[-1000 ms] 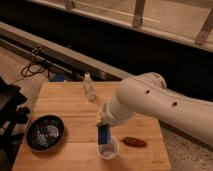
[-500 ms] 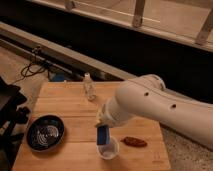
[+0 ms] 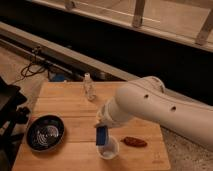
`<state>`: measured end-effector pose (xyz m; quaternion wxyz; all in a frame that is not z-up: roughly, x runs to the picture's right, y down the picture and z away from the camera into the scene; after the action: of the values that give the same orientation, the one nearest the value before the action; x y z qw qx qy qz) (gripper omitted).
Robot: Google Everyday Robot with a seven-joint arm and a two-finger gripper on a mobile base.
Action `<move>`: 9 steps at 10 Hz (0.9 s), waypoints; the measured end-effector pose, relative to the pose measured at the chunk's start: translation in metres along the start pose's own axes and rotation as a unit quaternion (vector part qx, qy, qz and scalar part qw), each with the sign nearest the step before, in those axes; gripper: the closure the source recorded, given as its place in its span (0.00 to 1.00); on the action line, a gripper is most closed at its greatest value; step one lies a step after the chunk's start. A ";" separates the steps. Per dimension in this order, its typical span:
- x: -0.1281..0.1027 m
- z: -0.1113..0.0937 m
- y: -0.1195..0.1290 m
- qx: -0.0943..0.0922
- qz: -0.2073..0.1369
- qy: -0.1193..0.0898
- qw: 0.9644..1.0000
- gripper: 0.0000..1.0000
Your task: Place the white sponge in the ceramic cup
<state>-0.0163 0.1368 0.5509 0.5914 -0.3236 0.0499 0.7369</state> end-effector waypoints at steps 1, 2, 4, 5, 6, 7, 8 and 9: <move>0.000 0.000 0.000 0.000 0.001 -0.001 1.000 0.89; 0.000 0.000 -0.001 0.003 0.001 0.000 1.000 0.89; 0.002 0.011 -0.009 0.007 0.002 0.012 1.000 0.89; 0.004 0.023 -0.016 0.009 0.004 0.019 1.000 0.89; 0.005 0.034 -0.024 0.013 0.008 0.025 1.000 0.89; 0.006 0.043 -0.029 0.014 0.010 0.032 0.999 0.88; 0.006 0.047 -0.032 0.014 0.014 0.038 0.999 0.84; 0.007 0.050 -0.037 0.014 0.021 0.045 0.999 0.75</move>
<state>-0.0042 0.1764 0.5983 0.5774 -0.3473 0.0933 0.7330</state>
